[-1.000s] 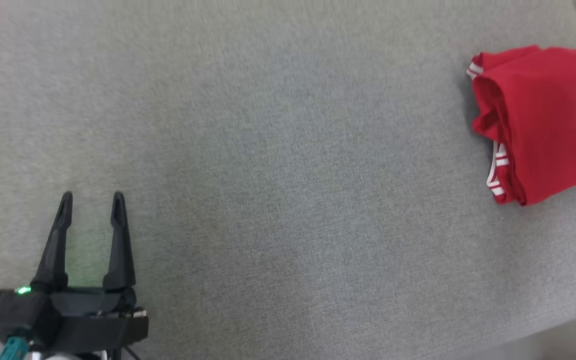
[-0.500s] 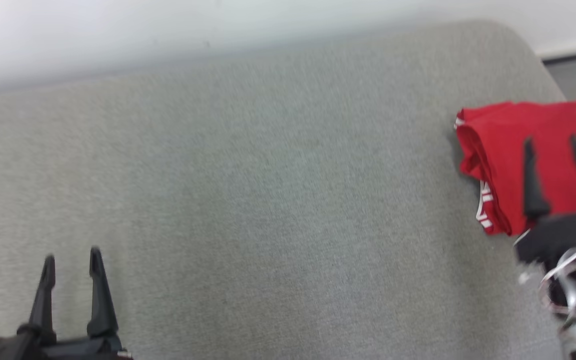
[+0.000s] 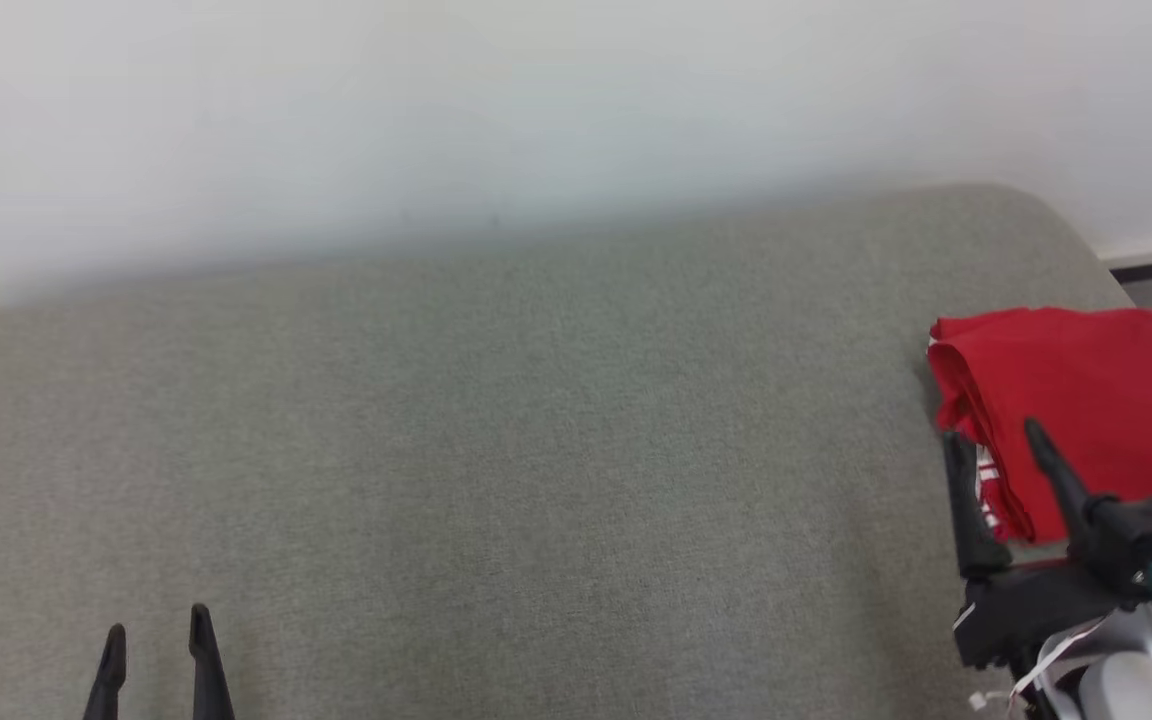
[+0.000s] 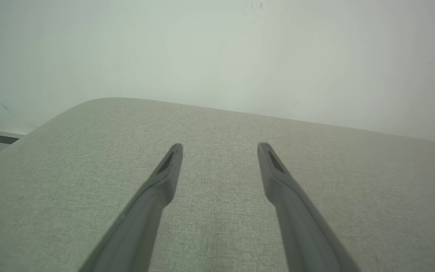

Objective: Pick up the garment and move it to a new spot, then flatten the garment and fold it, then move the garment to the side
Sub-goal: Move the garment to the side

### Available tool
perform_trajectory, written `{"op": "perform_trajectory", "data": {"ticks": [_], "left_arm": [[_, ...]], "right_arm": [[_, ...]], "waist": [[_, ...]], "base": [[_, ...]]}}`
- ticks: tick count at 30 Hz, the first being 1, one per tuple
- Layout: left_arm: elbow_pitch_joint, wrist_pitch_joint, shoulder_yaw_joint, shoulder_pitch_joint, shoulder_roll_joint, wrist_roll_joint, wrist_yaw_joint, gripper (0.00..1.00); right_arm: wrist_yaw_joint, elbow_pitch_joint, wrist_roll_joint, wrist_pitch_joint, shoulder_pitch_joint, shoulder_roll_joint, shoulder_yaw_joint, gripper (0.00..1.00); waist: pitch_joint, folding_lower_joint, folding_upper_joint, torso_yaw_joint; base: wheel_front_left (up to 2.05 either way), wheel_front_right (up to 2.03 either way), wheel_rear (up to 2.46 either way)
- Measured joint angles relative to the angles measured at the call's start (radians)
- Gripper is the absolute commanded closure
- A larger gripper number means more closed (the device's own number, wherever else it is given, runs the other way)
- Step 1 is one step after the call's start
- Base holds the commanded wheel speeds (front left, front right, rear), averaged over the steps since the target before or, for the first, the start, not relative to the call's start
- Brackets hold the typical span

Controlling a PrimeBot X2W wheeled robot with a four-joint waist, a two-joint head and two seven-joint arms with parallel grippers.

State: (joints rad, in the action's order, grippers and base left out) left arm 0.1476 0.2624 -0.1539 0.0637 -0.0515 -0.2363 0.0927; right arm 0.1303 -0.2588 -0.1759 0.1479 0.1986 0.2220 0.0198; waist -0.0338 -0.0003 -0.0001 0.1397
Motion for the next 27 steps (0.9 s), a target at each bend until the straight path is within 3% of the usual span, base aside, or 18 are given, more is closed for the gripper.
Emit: {"op": "perform_trajectory", "data": {"ticks": [6, 15, 27], "left_arm": [[0.045, 0.000, 0.000, 0.008, 0.000, 0.000, 0.003, 0.00], [0.043, 0.000, 0.046, 0.020, 0.001, -0.003, -0.049, 0.00], [0.017, 0.000, 0.069, 0.039, 0.001, -0.010, -0.077, 0.00]], "right_arm": [[0.000, -0.029, 0.005, 0.039, -0.039, -0.023, 0.029, 0.00], [0.000, -0.054, 0.028, 0.065, -0.089, -0.060, 0.024, 0.00], [0.000, -0.070, 0.037, 0.072, -0.107, -0.077, 0.019, 0.00]], "waist": [[0.037, 0.0002, 0.0000, -0.026], [0.062, 0.0002, 0.0000, -0.042], [0.064, 0.0003, 0.0001, -0.033]], "base": [[0.00, 0.00, 0.00], [0.00, 0.00, 0.00], [0.00, 0.00, 0.00]]}}
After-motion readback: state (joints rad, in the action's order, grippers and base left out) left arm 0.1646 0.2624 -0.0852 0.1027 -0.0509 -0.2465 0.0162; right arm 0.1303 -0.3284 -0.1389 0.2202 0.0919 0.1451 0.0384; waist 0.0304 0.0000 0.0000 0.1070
